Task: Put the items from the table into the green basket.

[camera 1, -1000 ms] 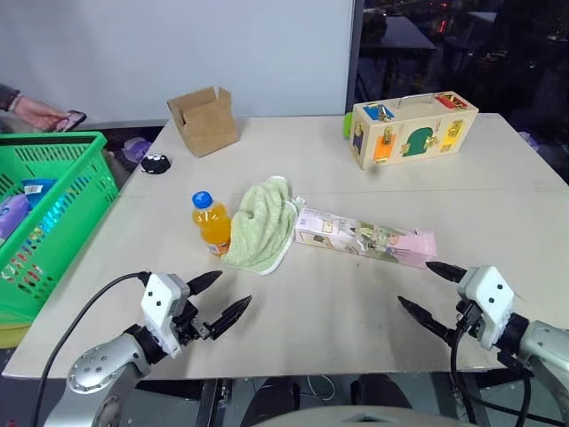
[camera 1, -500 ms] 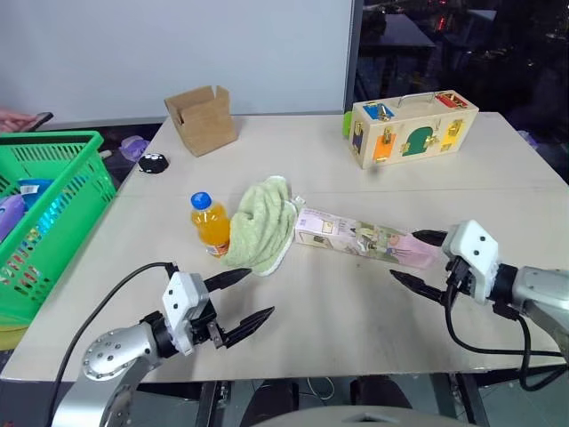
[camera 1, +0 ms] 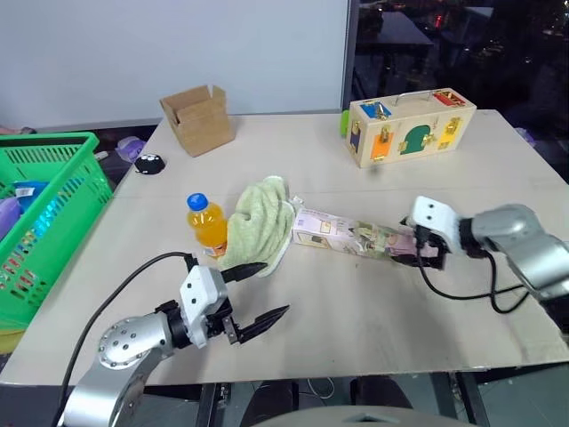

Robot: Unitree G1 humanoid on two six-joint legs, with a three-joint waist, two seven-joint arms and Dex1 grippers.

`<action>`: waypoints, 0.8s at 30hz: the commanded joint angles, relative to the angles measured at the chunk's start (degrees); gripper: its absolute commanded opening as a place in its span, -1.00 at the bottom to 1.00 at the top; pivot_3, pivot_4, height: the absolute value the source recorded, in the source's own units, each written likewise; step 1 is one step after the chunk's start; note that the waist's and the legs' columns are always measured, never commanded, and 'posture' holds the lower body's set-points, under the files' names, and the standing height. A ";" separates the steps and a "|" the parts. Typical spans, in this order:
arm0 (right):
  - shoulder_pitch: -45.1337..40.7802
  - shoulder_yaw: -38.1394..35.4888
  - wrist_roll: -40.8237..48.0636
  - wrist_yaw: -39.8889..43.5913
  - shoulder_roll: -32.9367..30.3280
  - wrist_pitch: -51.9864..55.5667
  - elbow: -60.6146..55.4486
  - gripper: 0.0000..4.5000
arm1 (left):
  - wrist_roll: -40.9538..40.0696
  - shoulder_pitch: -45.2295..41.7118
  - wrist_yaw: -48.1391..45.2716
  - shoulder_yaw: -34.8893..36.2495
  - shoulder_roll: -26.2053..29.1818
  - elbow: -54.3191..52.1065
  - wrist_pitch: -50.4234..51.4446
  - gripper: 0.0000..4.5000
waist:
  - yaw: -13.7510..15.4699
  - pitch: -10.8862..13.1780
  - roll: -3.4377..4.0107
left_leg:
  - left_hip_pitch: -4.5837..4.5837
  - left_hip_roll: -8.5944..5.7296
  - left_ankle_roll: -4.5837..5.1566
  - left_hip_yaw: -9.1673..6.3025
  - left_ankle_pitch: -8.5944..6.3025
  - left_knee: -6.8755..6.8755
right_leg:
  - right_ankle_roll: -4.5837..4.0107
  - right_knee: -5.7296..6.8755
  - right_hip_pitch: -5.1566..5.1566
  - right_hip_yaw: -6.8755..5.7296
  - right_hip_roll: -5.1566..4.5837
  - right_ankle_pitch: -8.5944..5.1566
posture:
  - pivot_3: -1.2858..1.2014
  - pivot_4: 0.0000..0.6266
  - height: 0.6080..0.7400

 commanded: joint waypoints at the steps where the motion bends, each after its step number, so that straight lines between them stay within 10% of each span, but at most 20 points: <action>1: -4.94 2.24 -2.65 4.61 1.22 -1.12 5.63 1.00 | -1.20 -0.79 2.13 0.39 0.12 -3.97 1.78 0.98 | 0.26 0.01 0.01 | 0.00 0.00 0.00 -0.01 0.00 0.00 | 0.00 0.01 0.00 -0.01 0.01 0.00 | 0.02 -1.00 1.00; 12: -12.35 5.07 -7.57 11.72 7.46 -4.96 23.13 1.00 | -2.73 1.56 6.49 -1.13 -0.79 -10.73 4.90 0.98 | 1.48 0.01 0.03 | 0.01 0.00 0.00 -0.07 0.00 -0.01 | 0.00 0.02 0.00 -0.03 0.07 0.03 | 0.07 -1.00 1.00; 24: -7.74 1.49 -7.14 11.77 6.77 -7.83 15.85 1.00 | 4.95 -2.25 12.77 -7.22 -0.68 -10.93 7.52 0.98 | 1.57 0.00 0.04 | 0.06 0.00 -0.01 -0.03 0.01 0.04 | -0.02 0.08 0.03 0.00 0.10 0.02 | 0.04 -1.00 1.00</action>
